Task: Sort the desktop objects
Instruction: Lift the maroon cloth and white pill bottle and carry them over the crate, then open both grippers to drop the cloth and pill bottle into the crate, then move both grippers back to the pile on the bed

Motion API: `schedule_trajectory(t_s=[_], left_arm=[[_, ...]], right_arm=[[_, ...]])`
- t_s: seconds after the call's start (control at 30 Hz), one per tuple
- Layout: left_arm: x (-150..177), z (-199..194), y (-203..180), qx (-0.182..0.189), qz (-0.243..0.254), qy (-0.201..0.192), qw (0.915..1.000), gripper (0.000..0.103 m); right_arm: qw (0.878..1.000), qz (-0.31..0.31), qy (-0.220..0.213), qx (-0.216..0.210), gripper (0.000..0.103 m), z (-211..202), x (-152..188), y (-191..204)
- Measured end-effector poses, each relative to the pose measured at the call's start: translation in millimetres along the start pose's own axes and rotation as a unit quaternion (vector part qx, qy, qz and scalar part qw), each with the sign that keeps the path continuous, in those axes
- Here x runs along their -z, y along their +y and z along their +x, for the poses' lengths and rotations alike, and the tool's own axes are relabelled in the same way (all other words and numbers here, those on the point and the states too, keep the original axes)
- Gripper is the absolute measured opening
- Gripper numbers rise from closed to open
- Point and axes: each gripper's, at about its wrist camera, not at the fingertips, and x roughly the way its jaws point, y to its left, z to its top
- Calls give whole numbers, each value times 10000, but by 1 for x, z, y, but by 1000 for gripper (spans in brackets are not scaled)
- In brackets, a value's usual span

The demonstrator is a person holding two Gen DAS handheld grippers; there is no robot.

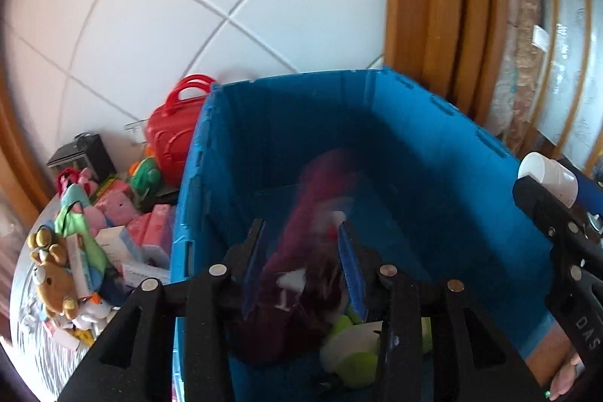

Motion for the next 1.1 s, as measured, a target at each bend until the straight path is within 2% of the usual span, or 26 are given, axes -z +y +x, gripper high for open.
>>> schedule_trajectory(t_s=[0.17, 0.33, 0.57, 0.7, 0.8, 0.87, 0.93, 1.0, 1.1], left_arm=[[0, -2, 6, -17, -118, -12, 9999, 53], [9, -8, 17, -5, -158, -134, 9998, 55], [21, -28, 26, -10, -92, -389, 9992, 62], [23, -35, 32, -21, -112, -477, 9988, 63], [24, -39, 37, -28, -141, -552, 9984, 64], [25, -43, 42, -16, -183, -622, 9979, 66], [26, -47, 44, 12, -219, -694, 9973, 69], [27, -52, 48, 22, -237, -796, 9965, 71], [29, -59, 52, 9, -256, -940, 9952, 75]], right_arm=[[9992, -101, 374, -28, 55, 20, 5, 6], [9953, -319, 908, -79, 56, 41, 11, 16], [9926, -427, 1133, 12, 57, 52, 14, 23], [9931, -402, 1098, 18, 72, 48, 16, 26], [9942, -341, 1017, 35, 75, 42, 16, 27], [9954, -299, 912, 57, 83, 36, 15, 28], [9969, -291, 725, 134, 97, 24, 16, 29], [9980, -259, 533, 217, 103, 11, 17, 30], [9990, -113, 201, 372, 103, -12, 17, 29]])
